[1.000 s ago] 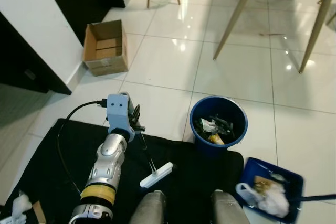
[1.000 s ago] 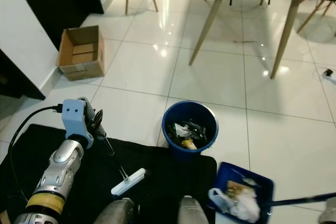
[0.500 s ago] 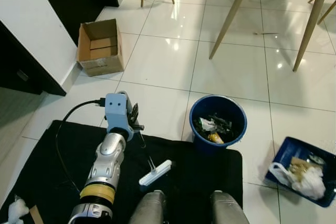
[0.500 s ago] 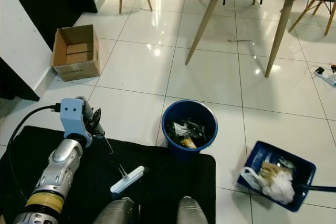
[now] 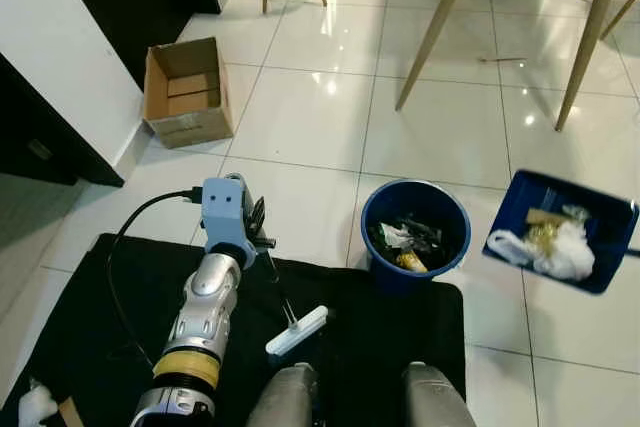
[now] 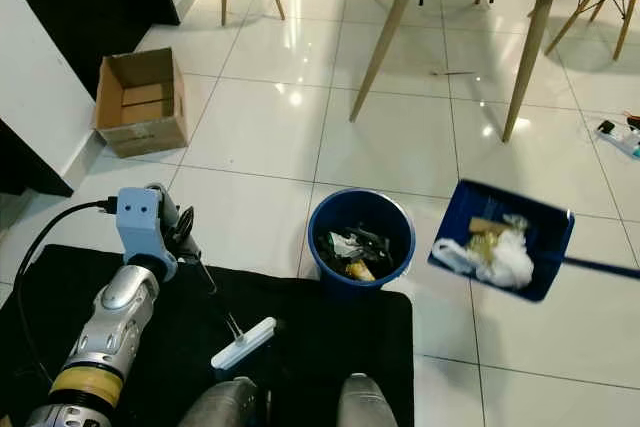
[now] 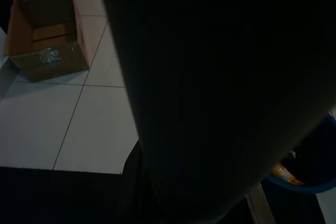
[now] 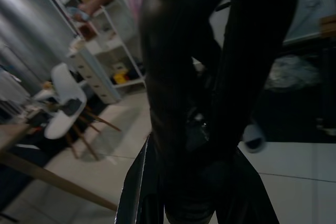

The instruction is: Sweep floor

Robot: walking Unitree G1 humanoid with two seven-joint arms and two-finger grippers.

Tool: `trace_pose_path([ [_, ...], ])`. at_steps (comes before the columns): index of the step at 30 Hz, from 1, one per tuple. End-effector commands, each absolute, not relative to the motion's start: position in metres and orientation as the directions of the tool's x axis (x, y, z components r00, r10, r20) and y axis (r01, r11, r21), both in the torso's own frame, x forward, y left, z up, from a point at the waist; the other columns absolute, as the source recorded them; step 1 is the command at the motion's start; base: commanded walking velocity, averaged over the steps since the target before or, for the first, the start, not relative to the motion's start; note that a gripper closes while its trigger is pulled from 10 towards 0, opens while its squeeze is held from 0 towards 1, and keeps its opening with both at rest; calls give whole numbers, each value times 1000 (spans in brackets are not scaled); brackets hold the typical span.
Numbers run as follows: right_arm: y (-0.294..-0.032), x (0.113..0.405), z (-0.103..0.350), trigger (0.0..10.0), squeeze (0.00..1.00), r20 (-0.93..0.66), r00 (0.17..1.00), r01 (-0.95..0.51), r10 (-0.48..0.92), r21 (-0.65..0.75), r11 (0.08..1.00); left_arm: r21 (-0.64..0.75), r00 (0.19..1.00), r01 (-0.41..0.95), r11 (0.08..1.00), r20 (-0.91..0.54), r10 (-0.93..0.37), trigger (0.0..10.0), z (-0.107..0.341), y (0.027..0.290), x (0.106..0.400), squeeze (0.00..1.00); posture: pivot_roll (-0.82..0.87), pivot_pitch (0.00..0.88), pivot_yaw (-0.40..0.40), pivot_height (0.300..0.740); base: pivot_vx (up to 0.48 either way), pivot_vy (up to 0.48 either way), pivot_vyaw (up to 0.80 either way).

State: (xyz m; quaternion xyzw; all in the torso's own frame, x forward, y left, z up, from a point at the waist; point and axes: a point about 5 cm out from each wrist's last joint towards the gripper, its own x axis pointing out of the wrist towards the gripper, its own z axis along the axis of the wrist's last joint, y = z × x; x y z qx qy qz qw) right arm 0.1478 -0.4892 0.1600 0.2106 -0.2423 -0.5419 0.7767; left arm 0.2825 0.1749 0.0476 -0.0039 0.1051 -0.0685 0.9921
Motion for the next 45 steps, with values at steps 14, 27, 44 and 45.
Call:
trace_pose_path([
  [14, -503, 135, 194, 10000, 0, 279, 200, 637, -939, 692, 341, -34, 973, 140, 990, -181, -144, 10000, 50, 174, 285, 0, -14, 83, 14, 740, 0, 0, 0],
  [27, -501, 156, 228, 10000, 0, 389, 236, 560, -890, 694, 452, -40, 973, 147, 988, -171, -152, 10000, 52, 172, 286, 0, -15, 79, 9, 740, 0, 0, 0],
  [44, -445, 258, 246, 10000, 0, 467, 524, 431, -712, 576, 695, -25, 979, 136, 990, -150, -138, 10000, 56, 176, 290, 0, -5, 86, 5, 740, 0, 0, 0],
  [45, -445, 258, 246, 10000, 0, 467, 524, 431, -712, 576, 695, -25, 979, 136, 990, -150, -138, 10000, 56, 176, 290, 0, -5, 86, 5, 740, 0, 0, 0],
])
